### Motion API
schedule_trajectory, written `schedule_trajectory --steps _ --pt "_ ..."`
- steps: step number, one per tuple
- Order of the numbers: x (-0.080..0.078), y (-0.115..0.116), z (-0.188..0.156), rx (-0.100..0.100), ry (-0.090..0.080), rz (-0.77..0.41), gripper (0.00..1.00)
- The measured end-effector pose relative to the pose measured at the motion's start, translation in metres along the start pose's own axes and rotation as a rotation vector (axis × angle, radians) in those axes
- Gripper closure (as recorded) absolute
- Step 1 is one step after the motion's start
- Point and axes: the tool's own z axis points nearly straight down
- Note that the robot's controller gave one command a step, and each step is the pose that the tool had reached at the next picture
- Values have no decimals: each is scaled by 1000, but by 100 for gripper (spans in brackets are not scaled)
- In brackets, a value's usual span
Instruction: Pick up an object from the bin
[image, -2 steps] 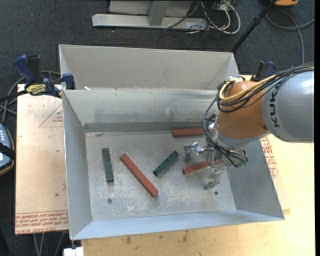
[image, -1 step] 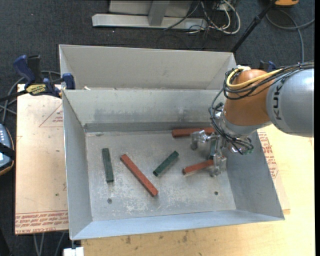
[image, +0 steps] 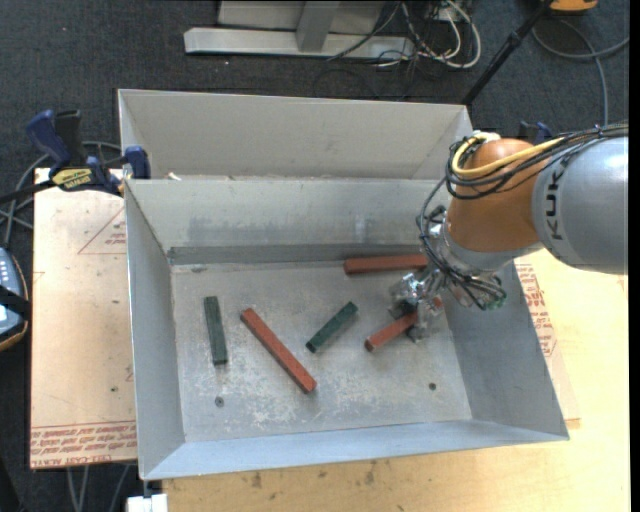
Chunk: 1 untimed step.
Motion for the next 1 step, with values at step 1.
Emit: schedule_trajectory --steps 1 --pt "5 -33 -142 7 -6 -188 100"
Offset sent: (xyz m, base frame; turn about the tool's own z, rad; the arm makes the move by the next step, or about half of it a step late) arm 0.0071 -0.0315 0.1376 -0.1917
